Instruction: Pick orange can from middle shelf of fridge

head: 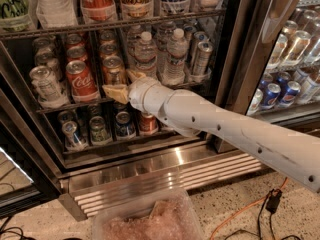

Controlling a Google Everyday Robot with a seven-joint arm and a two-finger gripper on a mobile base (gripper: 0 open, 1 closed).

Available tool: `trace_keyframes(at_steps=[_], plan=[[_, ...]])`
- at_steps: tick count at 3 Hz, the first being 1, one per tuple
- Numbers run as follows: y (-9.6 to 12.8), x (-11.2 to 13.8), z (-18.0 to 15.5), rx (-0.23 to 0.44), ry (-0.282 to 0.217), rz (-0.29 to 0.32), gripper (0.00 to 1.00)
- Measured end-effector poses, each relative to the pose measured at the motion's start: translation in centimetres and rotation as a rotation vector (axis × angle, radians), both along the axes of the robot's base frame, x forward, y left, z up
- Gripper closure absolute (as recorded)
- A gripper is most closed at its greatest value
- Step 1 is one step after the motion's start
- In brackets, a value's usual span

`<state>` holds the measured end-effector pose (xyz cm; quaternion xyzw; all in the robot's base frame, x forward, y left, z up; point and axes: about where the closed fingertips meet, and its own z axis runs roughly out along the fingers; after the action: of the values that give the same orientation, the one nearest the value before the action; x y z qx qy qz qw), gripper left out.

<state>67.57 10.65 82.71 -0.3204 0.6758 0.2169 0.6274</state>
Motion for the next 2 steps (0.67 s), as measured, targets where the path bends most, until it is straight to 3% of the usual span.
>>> trace_keyframes(at_steps=[2], plan=[[1.58,0.75,0.3,0.048,-0.014,0.015,0.42]])
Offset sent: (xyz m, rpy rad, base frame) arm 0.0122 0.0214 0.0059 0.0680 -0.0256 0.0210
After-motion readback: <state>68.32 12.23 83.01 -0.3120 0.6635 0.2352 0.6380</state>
